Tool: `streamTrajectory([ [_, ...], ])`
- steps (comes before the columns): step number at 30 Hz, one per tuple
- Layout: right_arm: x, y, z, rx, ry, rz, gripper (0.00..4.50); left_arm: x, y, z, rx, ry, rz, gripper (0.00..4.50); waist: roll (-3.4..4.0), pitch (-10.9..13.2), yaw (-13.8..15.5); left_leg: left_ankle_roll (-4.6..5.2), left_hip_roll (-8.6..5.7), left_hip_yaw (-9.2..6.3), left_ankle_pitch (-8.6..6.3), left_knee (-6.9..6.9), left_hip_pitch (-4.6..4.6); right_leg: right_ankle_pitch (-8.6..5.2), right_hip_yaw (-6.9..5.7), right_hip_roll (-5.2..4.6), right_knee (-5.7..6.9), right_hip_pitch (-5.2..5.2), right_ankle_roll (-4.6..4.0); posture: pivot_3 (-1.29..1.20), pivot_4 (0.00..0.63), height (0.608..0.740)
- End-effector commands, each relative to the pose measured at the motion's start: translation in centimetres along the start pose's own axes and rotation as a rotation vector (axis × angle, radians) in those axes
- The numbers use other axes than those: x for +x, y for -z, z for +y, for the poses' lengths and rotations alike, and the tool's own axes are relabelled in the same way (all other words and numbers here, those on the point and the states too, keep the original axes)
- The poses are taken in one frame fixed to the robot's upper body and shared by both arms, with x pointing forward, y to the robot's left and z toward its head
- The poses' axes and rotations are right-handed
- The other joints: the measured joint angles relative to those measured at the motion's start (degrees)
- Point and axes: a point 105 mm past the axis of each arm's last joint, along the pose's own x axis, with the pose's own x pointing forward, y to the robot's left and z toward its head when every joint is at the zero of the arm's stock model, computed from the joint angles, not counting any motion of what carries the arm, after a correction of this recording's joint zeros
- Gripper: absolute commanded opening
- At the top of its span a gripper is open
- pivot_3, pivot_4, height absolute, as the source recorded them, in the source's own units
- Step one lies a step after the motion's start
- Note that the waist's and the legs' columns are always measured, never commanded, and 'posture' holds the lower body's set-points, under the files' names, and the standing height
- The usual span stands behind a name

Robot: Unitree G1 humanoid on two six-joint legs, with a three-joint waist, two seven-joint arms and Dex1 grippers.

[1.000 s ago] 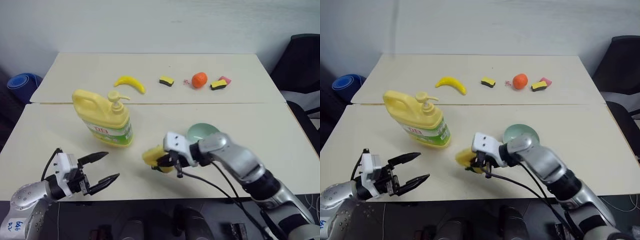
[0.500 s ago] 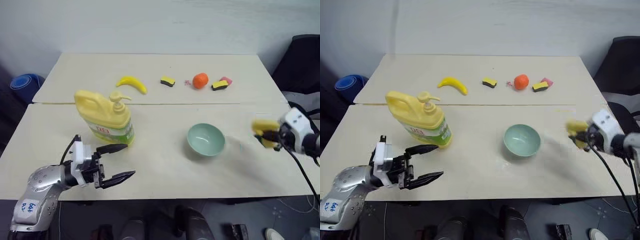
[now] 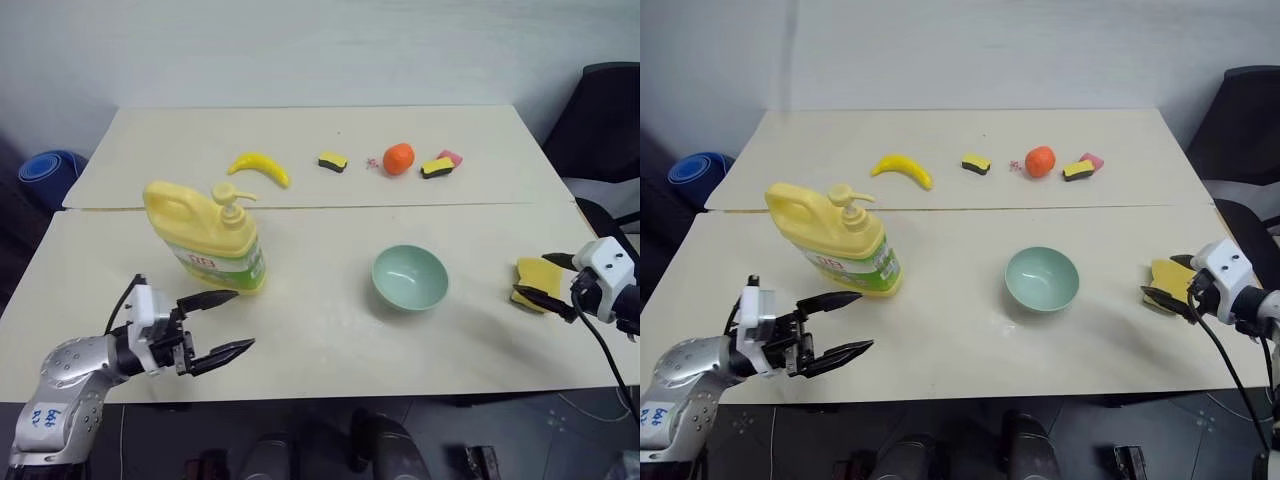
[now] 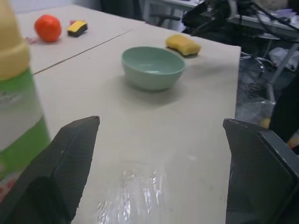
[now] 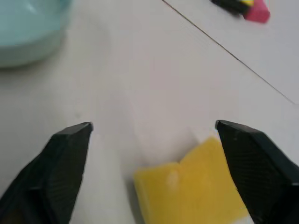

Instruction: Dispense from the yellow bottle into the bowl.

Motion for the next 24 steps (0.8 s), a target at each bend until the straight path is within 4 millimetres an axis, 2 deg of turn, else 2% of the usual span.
streamTrajectory([
  [1, 0.3, -5.9, 4.0, -0.087, -0.190, -0.160, 4.47, -1.6, 0.1, 0.2, 0.030, -0.060, 0.009, 4.50, 0.02, 0.0, 0.1, 0.01, -0.01, -0.02, 0.00, 0.00, -0.01, 0.00, -0.01, -0.03, -0.01, -0.01, 0.00, 0.00, 0.150, 0.740],
  [3, 1.6, -6.9, 7.9, -0.100, -0.334, -0.154, 4.47, -1.9, 0.4, 0.0, 0.030, -0.061, 0.023, 4.50, 0.06, 0.0, 0.1, -0.05, 0.04, -0.06, -0.05, -0.01, -0.01, -0.01, 0.00, -0.03, -0.18, -0.01, -0.02, 0.00, 0.150, 0.740],
  [5, 2.6, -7.1, 10.3, -0.102, -0.391, -0.135, 4.47, -2.0, 0.5, 0.0, 0.032, -0.059, 0.027, 4.50, 0.02, 0.0, 0.2, -0.05, 0.06, -0.06, -0.12, 0.00, 0.00, -0.02, 0.00, -0.03, -0.18, 0.00, -0.03, 0.00, 0.150, 0.740],
  [9, 5.5, -6.9, 13.2, -0.108, -0.391, -0.109, 4.47, -1.8, 0.2, 0.0, 0.035, -0.050, 0.021, 4.50, -0.01, 0.0, 0.7, -0.02, 0.02, -0.08, -0.21, 0.00, 0.02, -0.02, 0.00, -0.08, -0.20, -0.06, -0.04, 0.00, 0.150, 0.740],
  [12, 8.2, -5.8, 14.1, -0.137, -0.323, -0.066, 4.47, -1.4, -0.1, 0.3, 0.050, -0.052, 0.012, 4.50, -0.01, 0.0, 1.2, -0.02, 0.00, -0.09, -0.20, 0.00, -0.03, -0.02, -0.04, -0.08, -0.24, -0.11, -0.04, 0.00, 0.150, 0.740],
  [16, 10.2, -4.4, 14.7, -0.128, -0.318, -0.011, 4.47, -1.1, -0.1, 0.4, 0.053, -0.060, -0.002, 4.50, -0.01, 0.0, 1.1, 0.02, -0.11, -0.10, -0.17, 0.00, -0.06, -0.02, -0.06, -0.12, -0.24, -0.12, -0.03, 0.00, 0.150, 0.740],
  [19, 11.3, -3.7, 15.0, -0.140, -0.323, 0.013, 3.84, -0.9, -0.1, 0.3, 0.053, -0.065, -0.008, 4.50, -0.04, 0.0, 1.0, 0.05, -0.11, -0.10, -0.16, 0.00, -0.07, -0.01, -0.08, -0.10, -0.16, -0.10, -0.02, 0.00, 0.150, 0.740],
  [24, 12.5, -4.6, 14.8, -0.186, -0.302, -0.024, 2.06, -1.1, -0.5, 0.8, 0.057, -0.122, -0.036, 4.50, -0.04, 0.0, 0.8, 0.04, -0.09, -0.10, -0.13, 0.00, -0.06, -0.01, -0.10, -0.07, -0.01, -0.11, -0.02, 0.00, 0.150, 0.740],
])
